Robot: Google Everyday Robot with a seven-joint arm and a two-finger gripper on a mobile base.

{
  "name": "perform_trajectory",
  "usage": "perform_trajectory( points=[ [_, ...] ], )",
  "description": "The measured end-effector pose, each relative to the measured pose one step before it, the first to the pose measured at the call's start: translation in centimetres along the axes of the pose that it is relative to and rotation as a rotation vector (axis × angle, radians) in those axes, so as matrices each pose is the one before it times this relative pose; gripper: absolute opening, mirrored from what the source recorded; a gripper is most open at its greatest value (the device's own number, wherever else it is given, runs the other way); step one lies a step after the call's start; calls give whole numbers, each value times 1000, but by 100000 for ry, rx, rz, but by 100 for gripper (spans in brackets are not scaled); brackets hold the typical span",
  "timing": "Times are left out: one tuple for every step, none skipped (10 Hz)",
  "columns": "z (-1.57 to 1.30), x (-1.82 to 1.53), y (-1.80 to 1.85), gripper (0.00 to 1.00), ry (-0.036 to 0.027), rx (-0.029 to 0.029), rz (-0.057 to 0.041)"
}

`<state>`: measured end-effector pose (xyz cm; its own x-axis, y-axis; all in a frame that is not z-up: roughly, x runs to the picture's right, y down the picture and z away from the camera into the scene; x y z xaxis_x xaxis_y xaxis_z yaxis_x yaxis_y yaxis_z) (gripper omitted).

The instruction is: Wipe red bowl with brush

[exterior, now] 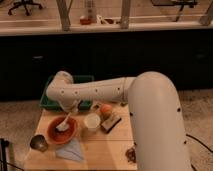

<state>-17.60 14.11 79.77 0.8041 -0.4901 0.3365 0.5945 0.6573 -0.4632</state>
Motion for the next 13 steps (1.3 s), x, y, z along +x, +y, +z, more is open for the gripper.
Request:
perform_trajectory(
  points=[
    [171,-260,737,0,-803,-1208,164],
    [122,33,490,0,-234,-650,424],
    [153,193,577,0,-224,-796,716],
    [20,503,724,0,-98,-752,1826],
    [-94,787,346,0,570,15,1806],
    [-141,729,159,0,657,84,1505],
    [-112,763,10,0,746,-30,1243],
    [-144,529,-300,0,785,173,881],
    [-191,258,-478,0,530,371,89],
    [-130,495,-860,0,830,276,-304],
    [-77,22,-801,0,372,283,-1039],
    [0,-259,-679,0,139,132,-1294],
    [12,-355,-433,0,-90,124,-1374]
  ],
)
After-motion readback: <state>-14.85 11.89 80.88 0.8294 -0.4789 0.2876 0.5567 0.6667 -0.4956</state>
